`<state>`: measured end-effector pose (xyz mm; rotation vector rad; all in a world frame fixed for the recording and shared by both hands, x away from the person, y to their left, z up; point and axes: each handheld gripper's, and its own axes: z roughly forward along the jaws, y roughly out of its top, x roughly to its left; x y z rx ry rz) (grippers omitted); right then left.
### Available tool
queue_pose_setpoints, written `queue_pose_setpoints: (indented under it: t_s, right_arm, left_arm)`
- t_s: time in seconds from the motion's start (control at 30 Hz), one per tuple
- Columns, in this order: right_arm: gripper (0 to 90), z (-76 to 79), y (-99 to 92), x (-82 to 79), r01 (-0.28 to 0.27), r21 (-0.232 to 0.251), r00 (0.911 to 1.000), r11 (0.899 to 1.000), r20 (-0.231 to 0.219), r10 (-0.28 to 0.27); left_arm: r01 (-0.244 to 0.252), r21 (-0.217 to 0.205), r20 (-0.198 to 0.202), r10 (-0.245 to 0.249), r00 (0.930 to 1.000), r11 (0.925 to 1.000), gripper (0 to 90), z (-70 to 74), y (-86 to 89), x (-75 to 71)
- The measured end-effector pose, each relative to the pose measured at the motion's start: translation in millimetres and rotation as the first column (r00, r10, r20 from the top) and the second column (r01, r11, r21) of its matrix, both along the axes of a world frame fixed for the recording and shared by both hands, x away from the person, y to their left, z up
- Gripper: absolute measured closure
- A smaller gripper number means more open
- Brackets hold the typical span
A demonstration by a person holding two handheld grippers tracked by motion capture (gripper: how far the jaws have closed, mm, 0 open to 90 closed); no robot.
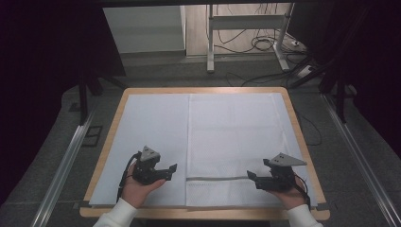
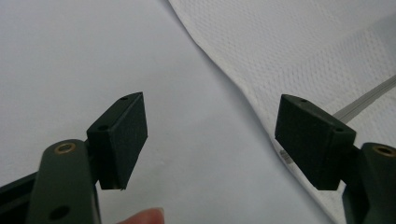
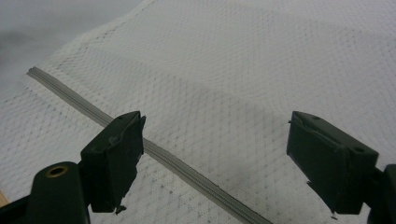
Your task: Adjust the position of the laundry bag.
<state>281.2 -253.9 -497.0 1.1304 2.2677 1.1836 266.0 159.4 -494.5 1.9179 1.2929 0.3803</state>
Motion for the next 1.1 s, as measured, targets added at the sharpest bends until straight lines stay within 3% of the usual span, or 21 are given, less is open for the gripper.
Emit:
queue_pose_setpoints:
  t_s: [0.27,0.4,0.53,0.77,1.1]
  right_arm:
    - [18.8,-2.1,-1.1,1.7,0.005,-0.011,1.0,1.0,-0.004,-0.005]
    - [18.9,-2.0,-2.2,1.2,0.016,-0.013,0.9999,1.0,-0.002,-0.016]
    - [20.2,1.5,-3.3,-0.1,0.038,-0.002,0.9989,0.999,0.029,-0.037]
    - [20.6,1.0,-5.4,1.5,0.051,0.009,0.9983,0.999,0.027,-0.051]
    - [20.7,-0.1,-5.4,1.8,0.053,0.007,0.9983,0.999,0.024,-0.054]
  left_arm:
    - [0.006,-0.02,-0.058,-0.007,0.9983,0.9998,24.7,-0.5,-1.3,8.0]
    - [0.017,-0.026,-0.064,-0.019,0.9977,0.9995,24.6,0.8,-3.3,8.7]
    - [0.02,-0.03,-0.067,-0.022,0.9975,0.9993,24.6,2.0,-5.4,7.3]
    - [0.045,-0.026,-0.107,-0.047,0.9931,0.9987,24.9,-6.3,-18.2,12.7]
    - [0.049,-0.015,-0.135,-0.051,0.9896,0.9987,25.3,-10.9,-35.0,22.2]
